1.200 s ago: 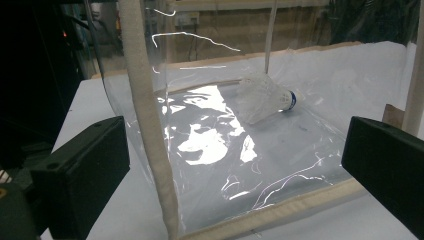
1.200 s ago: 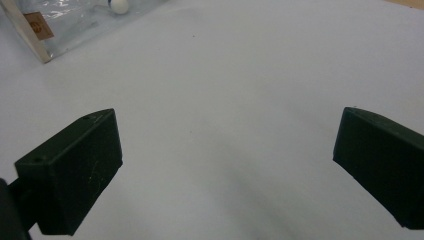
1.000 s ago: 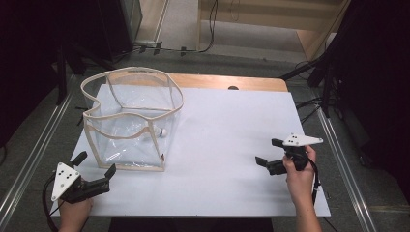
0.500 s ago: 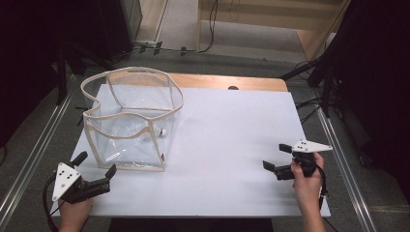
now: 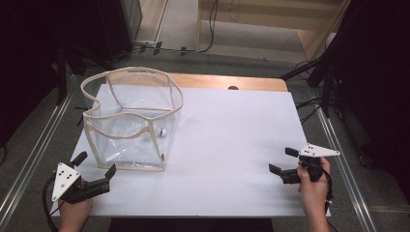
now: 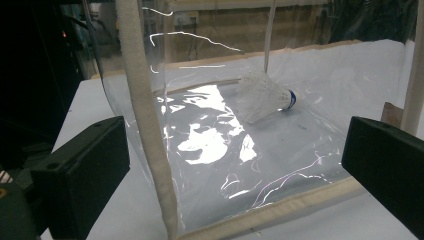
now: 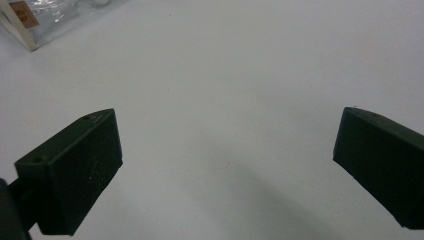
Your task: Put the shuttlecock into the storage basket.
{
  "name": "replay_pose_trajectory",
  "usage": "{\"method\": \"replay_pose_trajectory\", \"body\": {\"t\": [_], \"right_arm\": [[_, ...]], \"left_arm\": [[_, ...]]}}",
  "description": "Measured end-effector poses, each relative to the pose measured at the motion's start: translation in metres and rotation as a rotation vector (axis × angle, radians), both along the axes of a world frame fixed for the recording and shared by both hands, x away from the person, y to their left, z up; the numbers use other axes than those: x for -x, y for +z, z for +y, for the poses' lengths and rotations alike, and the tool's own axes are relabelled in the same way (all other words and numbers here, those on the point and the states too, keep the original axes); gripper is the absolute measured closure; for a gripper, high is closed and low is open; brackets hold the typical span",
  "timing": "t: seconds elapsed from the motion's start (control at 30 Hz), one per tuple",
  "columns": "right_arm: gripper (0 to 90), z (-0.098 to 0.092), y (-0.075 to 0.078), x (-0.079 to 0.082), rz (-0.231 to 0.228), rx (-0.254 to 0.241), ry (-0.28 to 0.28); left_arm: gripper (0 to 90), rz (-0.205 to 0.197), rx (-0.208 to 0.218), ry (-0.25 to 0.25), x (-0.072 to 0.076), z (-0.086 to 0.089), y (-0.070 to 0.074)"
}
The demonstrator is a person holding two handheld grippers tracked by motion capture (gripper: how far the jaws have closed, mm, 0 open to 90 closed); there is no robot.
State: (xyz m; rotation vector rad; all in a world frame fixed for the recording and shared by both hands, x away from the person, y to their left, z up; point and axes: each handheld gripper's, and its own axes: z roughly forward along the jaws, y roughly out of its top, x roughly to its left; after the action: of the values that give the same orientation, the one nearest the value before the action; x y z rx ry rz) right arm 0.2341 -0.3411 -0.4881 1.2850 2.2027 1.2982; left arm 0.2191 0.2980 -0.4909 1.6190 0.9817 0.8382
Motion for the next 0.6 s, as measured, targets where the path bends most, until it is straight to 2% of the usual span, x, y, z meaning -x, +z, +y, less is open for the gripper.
{"method": "replay_pose_trajectory", "body": {"t": [0.6], "right_arm": [[0.0, -0.018, -0.011, 0.015, 0.000, -0.028, -0.038]], "left_arm": [[0.0, -0.005, -0.010, 0.004, 0.001, -0.001, 0.000]]}}
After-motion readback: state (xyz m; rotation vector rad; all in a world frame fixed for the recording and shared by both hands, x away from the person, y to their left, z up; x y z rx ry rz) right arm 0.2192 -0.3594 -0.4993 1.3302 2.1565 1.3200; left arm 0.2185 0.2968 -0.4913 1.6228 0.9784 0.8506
